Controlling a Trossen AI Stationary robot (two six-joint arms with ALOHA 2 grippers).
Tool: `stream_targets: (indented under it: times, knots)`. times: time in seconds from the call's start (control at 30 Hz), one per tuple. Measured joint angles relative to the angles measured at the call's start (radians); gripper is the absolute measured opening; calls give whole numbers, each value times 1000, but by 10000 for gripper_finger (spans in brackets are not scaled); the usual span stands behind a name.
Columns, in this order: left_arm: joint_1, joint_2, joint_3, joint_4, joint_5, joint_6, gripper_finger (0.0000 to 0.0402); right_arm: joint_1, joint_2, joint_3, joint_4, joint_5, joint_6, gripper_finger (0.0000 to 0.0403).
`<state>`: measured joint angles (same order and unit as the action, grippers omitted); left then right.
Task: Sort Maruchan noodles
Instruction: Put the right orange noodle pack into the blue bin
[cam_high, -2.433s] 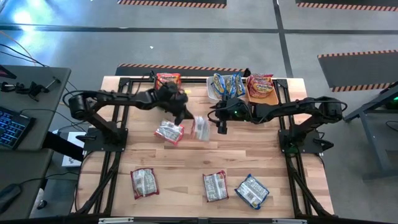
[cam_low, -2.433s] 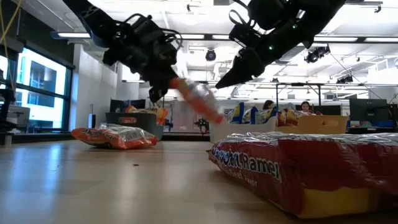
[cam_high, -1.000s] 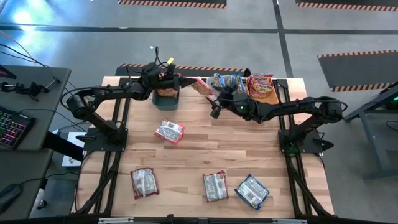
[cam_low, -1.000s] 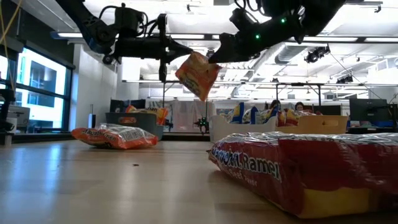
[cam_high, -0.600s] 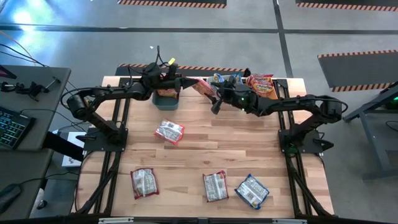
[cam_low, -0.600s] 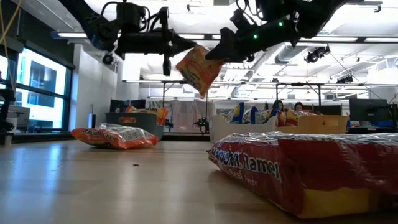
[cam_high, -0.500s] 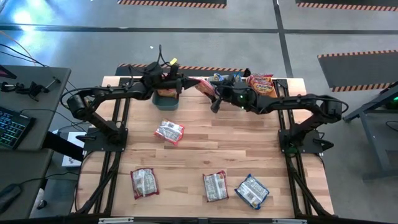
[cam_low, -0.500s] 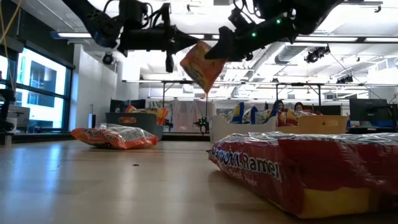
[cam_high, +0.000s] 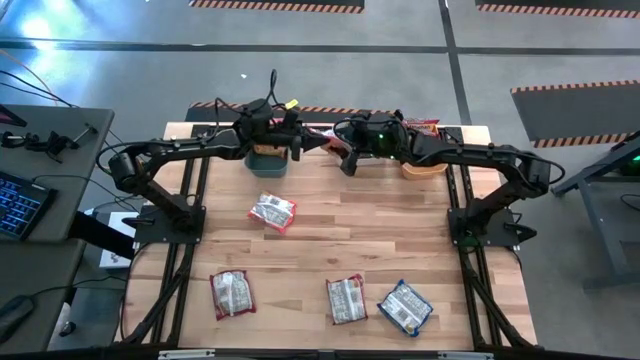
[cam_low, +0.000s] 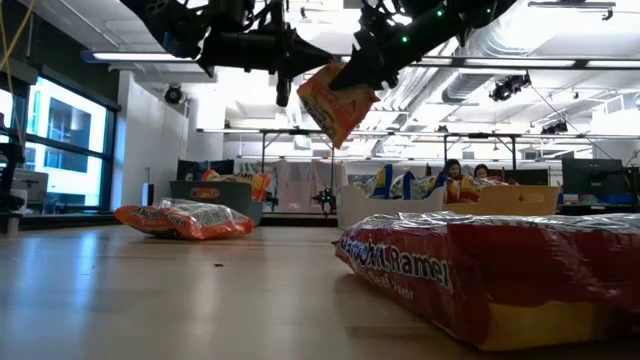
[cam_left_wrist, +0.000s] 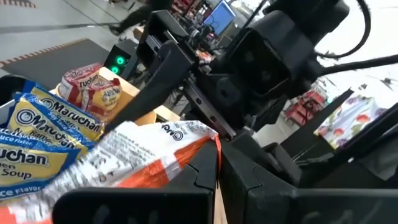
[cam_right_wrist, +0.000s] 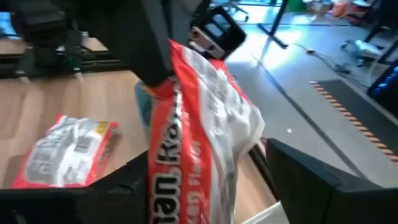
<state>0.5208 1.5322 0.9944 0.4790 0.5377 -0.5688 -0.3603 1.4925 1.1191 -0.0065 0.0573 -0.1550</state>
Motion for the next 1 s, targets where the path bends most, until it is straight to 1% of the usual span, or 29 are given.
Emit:
stream_targets:
  times: [0.1,0.33,0.43,0.53,0.67,0.83,1.0]
  knots:
    - [-5,0,8,-12,0,14,0,0,0,5,-7,-14,1,212]
    - [-5,0,12,-9,-2,25,0,0,0,6,-5,-15,-3,115]
    - [-5,0,12,-9,-5,30,0,0,0,6,0,-18,-3,87]
    - [-5,0,12,-8,-23,30,3,0,0,6,8,-14,-3,81]
    - [-5,0,12,-9,-13,80,23,0,0,6,9,-11,-2,91]
    - [19,-25,12,-45,20,154,68,-1,0,6,14,-5,-8,92]
    - [50,-105,12,-193,27,299,117,-22,-3,6,12,-2,-26,87]
